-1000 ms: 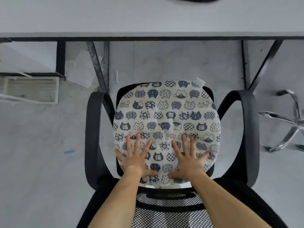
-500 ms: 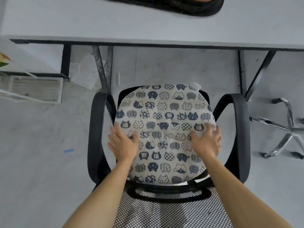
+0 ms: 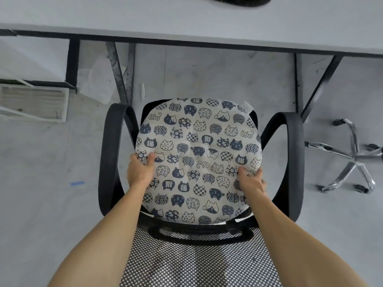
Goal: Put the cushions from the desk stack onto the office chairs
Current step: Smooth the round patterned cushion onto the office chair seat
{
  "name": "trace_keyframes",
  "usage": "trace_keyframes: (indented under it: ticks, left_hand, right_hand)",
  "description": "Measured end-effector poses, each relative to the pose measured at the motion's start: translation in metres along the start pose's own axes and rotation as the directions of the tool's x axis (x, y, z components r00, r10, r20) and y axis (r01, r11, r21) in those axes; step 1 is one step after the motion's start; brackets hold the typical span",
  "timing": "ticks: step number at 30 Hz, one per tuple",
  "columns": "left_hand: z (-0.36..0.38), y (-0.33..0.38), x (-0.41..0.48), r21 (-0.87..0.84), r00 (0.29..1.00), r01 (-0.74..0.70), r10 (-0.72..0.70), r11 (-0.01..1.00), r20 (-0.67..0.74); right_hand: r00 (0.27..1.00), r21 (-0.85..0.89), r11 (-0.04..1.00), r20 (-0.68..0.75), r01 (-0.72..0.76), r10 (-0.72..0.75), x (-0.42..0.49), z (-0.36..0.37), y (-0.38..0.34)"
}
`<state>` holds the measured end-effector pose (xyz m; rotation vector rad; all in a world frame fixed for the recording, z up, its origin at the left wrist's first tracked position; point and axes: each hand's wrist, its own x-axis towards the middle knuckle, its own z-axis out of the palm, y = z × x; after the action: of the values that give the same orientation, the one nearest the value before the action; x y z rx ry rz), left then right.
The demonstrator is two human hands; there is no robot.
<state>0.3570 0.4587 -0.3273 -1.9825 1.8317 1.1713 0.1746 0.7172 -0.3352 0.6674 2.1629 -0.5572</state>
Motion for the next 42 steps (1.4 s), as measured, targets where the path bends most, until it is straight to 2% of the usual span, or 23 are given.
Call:
trace_keyframes:
  ticks: [4,9,12,16,26,30,34,36,38,40,42]
  left_hand:
    - [0.001,-0.008,-0.001,-0.052,1.000,0.007,-0.006,0.999,0.016]
    - [0.003,-0.008,-0.004,-0.050,0.999,0.032,-0.032,0.998,0.002]
    - [0.003,-0.006,-0.006,-0.060,0.995,0.101,-0.102,0.993,-0.005]
    - [0.002,-0.006,-0.014,-0.049,0.985,0.168,-0.170,0.985,-0.035]
    - [0.013,-0.010,-0.006,-0.073,0.992,-0.040,0.030,0.997,-0.126]
    - [0.016,-0.017,-0.002,-0.041,0.983,-0.047,0.039,0.998,-0.178]
    - [0.017,-0.019,0.001,-0.022,0.988,-0.028,0.025,0.999,-0.151]
    - [0.016,-0.019,-0.001,0.064,0.981,-0.068,0.078,0.996,-0.177]
    - [0.017,-0.020,-0.007,0.293,0.916,-0.243,0.318,0.925,-0.244]
    - [0.020,-0.019,-0.012,0.482,0.843,-0.389,0.515,0.785,-0.158]
    - [0.026,-0.020,-0.011,0.553,0.866,-0.424,0.499,0.717,0.018]
  right_hand:
    - [1.000,0.145,0.989,0.000,-0.020,0.020,0.000,0.006,-0.003]
    - [1.000,0.214,0.977,0.010,-0.006,0.004,0.006,0.002,-0.009]
    - [1.000,0.180,0.984,-0.022,-0.011,0.015,0.004,0.001,-0.005]
    - [0.994,0.043,0.997,-0.083,-0.062,0.066,-0.006,0.003,-0.003]
    - [0.986,0.053,0.995,-0.147,0.086,-0.078,-0.004,0.005,-0.001]
    - [0.973,0.005,0.984,-0.147,0.178,-0.175,-0.003,0.003,-0.001]
    - [0.971,-0.017,0.976,-0.098,0.219,-0.220,0.004,-0.006,-0.002]
    - [0.968,-0.048,0.974,-0.112,0.221,-0.226,0.001,-0.006,-0.004]
    - [0.931,-0.189,0.944,-0.197,0.271,-0.307,-0.008,-0.005,-0.007]
    - [0.868,-0.383,0.846,-0.182,0.371,-0.463,-0.016,0.000,-0.011]
    - [0.846,-0.507,0.743,-0.047,0.437,-0.530,-0.020,0.007,-0.012]
